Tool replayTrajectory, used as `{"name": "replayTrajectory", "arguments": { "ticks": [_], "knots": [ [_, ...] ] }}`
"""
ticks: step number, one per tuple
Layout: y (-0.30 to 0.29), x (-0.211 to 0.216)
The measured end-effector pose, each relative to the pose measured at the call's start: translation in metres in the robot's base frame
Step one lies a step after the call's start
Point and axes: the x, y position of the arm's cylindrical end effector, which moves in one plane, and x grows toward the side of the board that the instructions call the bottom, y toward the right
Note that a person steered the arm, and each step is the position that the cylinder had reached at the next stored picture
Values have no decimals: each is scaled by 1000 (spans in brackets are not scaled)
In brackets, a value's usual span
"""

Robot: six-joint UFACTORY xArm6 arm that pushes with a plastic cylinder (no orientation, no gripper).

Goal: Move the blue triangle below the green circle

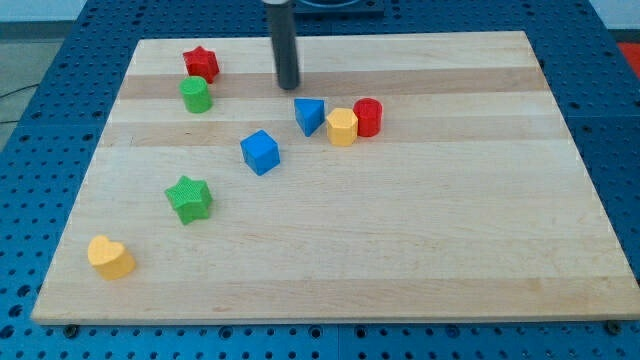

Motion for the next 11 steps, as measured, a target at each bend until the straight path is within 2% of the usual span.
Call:
{"name": "replayTrajectory", "arguments": {
  "ticks": [1, 2, 3, 5, 6, 7, 8, 9, 10, 11],
  "knots": [
    [29, 46],
    [-8, 69],
    [-41, 69],
    [-14, 50],
    [13, 73],
    [13, 121],
    [-13, 112],
    [1, 94],
    [-21, 84],
    [-76, 84]
  ]
}}
